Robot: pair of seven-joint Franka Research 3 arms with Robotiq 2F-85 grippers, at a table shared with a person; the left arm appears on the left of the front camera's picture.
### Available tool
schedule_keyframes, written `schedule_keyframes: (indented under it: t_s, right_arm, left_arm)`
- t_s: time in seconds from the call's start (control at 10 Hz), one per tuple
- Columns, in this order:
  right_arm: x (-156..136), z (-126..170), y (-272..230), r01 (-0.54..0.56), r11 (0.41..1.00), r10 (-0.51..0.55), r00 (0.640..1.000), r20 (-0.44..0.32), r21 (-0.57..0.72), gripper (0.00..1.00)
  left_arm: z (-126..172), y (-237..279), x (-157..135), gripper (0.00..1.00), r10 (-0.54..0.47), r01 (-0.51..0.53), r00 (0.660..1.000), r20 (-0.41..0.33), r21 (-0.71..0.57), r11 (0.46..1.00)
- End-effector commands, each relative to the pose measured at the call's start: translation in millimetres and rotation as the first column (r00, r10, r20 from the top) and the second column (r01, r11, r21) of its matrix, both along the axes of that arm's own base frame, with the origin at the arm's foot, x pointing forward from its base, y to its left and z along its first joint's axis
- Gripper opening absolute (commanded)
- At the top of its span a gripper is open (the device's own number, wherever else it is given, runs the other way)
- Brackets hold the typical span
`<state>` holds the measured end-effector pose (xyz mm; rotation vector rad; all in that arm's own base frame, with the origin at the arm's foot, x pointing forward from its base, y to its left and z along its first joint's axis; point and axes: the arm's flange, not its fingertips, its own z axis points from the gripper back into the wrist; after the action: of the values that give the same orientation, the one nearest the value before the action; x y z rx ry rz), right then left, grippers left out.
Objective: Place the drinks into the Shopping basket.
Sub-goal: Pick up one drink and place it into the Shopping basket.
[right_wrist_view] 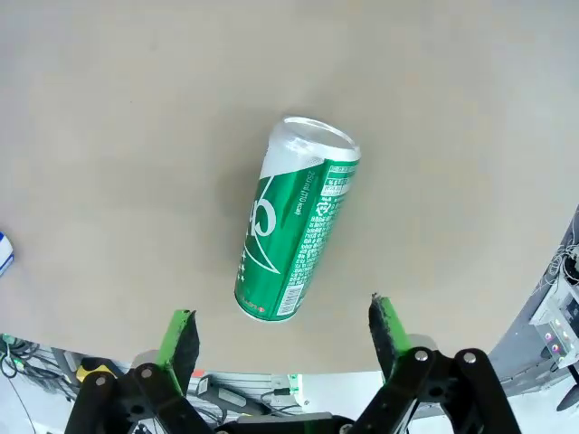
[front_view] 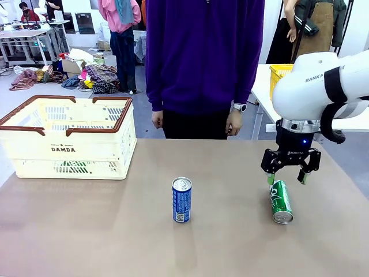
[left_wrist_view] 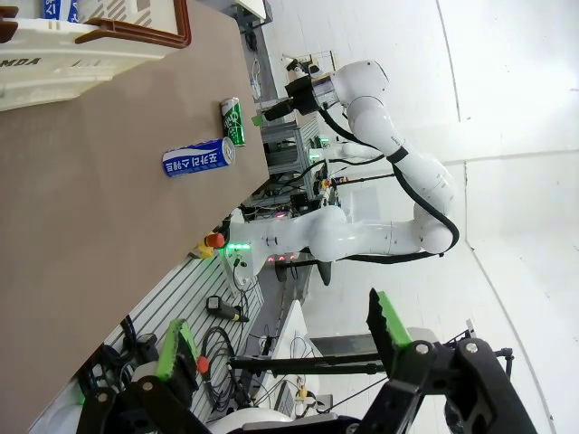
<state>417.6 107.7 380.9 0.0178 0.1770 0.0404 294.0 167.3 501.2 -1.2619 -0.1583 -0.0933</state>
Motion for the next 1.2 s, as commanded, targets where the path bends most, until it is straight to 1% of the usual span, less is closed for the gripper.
schedule_keyframes:
  t_s: [0.0,0.1,0.2,0.3,0.4,0.5,0.6,0.8,0.9,1.0,1.1]
  right_arm:
    - [0,1,0,0.001,1.000,-0.001,1.000,0.002,-0.001,1.00]
    - [0,-18,4,0.018,1.000,-0.018,1.000,0.018,-0.004,1.00]
    - [-4,-29,3,0.053,0.999,-0.053,0.998,0.045,-0.001,1.00]
    - [-11,-40,0,0.109,0.994,-0.107,0.991,0.080,-0.024,1.00]
    - [-19,-53,0,0.155,0.986,-0.150,0.984,0.094,-0.053,1.00]
    - [-24,-62,1,0.147,0.988,-0.142,0.986,0.086,-0.048,1.00]
    - [-26,-72,2,0.178,0.981,-0.169,0.980,0.106,-0.080,1.00]
    - [-25,-92,7,0.203,0.974,-0.192,0.975,0.116,-0.096,1.00]
    - [-25,-99,10,0.218,0.969,-0.201,0.970,0.138,-0.117,1.00]
    - [-27,-100,9,0.230,0.966,-0.209,0.963,0.168,-0.121,0.91]
    - [-27,-98,6,0.238,0.967,-0.221,0.961,0.164,-0.091,0.35]
  left_arm:
    - [0,0,-3,1.00,-0.001,0.001,1.000,0.004,-0.001,1.000]
    - [0,0,-3,1.00,-0.001,0.001,1.000,0.004,-0.001,1.000]
    - [0,0,-3,1.00,-0.001,0.001,1.000,0.004,-0.001,1.000]
    - [0,0,-3,1.00,-0.001,0.001,1.000,0.004,-0.001,1.000]
    - [0,0,-3,1.00,-0.001,0.001,1.000,0.004,-0.001,1.000]
    - [0,0,-3,1.00,-0.001,0.001,1.000,0.004,-0.001,1.000]
    - [0,0,-3,1.00,-0.001,0.001,1.000,0.004,-0.001,1.000]
    - [0,0,-3,1.00,-0.001,0.001,1.000,0.004,-0.001,1.000]
    - [0,0,-3,1.00,-0.001,0.001,1.000,0.004,-0.001,1.000]
    - [0,0,-3,1.00,-0.001,0.001,1.000,0.004,-0.001,1.000]
    - [0,0,-3,1.00,-0.001,0.001,1.000,0.004,-0.001,1.000]
